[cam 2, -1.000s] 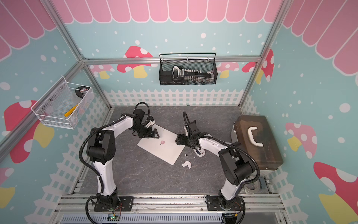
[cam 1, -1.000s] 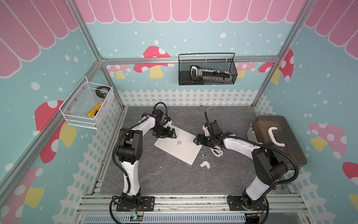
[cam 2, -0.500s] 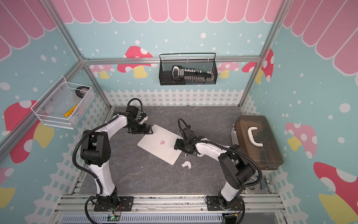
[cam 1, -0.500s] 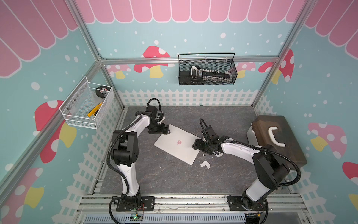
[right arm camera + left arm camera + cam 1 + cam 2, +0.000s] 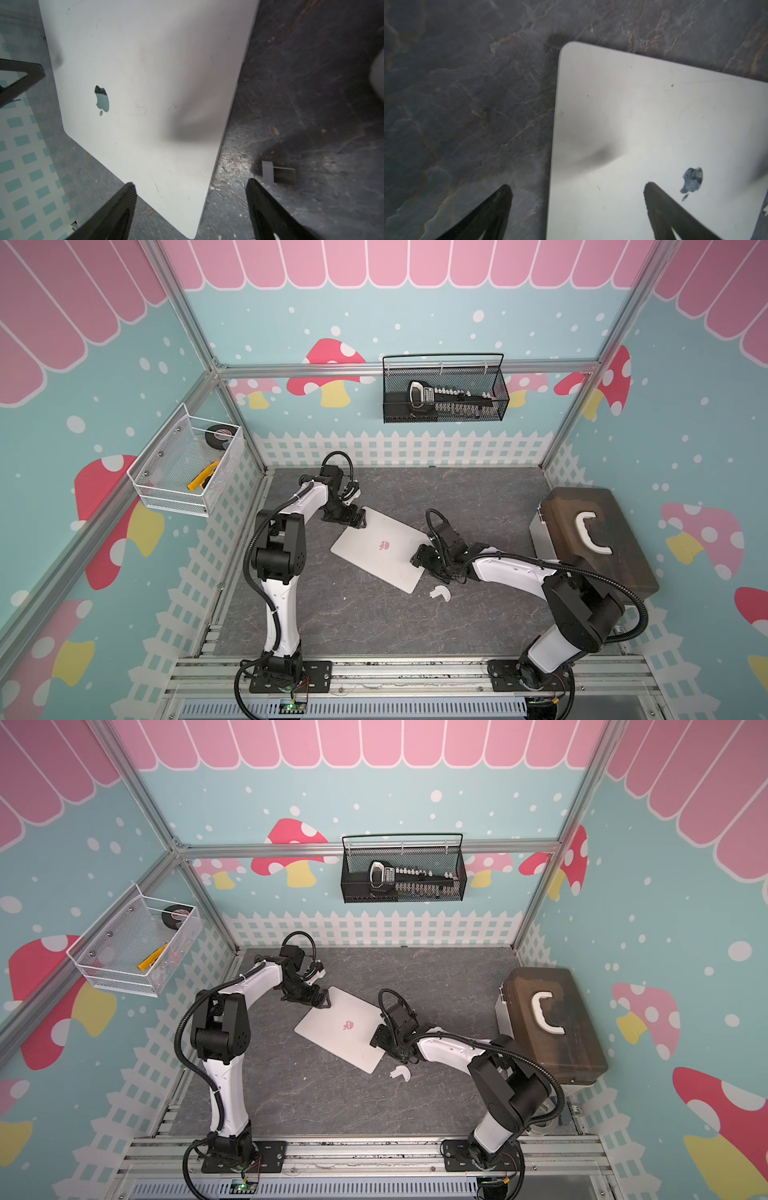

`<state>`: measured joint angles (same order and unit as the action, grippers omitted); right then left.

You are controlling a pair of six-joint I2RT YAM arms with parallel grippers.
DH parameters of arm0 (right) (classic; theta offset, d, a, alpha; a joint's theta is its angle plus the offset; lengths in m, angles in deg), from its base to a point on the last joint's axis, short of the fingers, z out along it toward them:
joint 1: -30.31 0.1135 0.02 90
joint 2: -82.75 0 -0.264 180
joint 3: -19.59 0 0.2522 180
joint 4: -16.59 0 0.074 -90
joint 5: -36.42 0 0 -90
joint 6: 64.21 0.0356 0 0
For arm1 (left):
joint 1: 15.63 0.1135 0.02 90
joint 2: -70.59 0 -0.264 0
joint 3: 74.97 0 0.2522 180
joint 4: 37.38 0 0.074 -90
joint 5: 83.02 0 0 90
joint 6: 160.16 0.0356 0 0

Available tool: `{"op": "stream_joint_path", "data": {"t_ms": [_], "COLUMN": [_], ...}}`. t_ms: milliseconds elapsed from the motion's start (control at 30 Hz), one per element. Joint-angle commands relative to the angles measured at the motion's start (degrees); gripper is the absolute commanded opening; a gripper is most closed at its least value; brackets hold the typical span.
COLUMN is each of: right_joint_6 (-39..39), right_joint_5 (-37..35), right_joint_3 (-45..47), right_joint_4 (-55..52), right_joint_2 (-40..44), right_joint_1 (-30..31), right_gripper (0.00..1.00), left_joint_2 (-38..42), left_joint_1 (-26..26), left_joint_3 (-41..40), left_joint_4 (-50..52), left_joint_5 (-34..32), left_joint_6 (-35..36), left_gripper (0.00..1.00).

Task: Insert the wireless mouse receiver into the laptop
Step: Pick up the laptop from the center of the board.

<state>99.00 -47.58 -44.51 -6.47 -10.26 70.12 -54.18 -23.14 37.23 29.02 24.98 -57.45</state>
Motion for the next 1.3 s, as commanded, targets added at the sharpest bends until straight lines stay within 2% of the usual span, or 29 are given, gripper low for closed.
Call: {"op": "stream_joint_path", "data": {"t_ms": [0, 433, 633, 767, 933, 1133, 1267], "right_joint_6": [3.75, 5.03, 1.27, -2.68, -3.96, -3.56, -4.85], "right_joint_5": [0.18, 1.78, -0.04, 1.82, 5.89, 10.56, 12.10], "right_joint_3": [1.39, 2.77, 10.66, 14.40, 16.44, 16.02, 15.54], "right_joint_4": [4.18, 14.43, 34.40, 48.84, 62.82, 73.38, 74.89], "right_joint_2": [-2.05, -7.12, -5.07, -4.33, -5.44, -7.95, -7.52], "right_joint_1": [0.44, 0.49, 0.30, -0.09, -0.43, -0.61, -0.70], "right_gripper": [0.82, 0.80, 0.77, 0.73, 0.67, 0.58, 0.57], "left_joint_2": [-1.53, -5.39, -5.22, -5.31, -5.31, -5.49, -5.15], "left_joint_1": [0.39, 0.48, 0.31, -0.11, -0.27, -0.40, -0.45], "left_joint_3": [2.80, 3.66, 0.66, 0.53, 0.01, -0.70, -0.70], "left_joint_4": [3.32, 7.97, 7.43, 7.30, 7.29, 7.30, 7.30], "left_joint_5": [2.20, 11.01, 12.00, 12.45, 12.84, 13.20, 13.59], "left_joint_6": [2.82, 1.42, 1.38, 0.90, 0.82, 0.82, 0.78], "left_gripper": [0.99, 0.95, 0.94, 0.94, 0.94, 0.94, 0.94]}}
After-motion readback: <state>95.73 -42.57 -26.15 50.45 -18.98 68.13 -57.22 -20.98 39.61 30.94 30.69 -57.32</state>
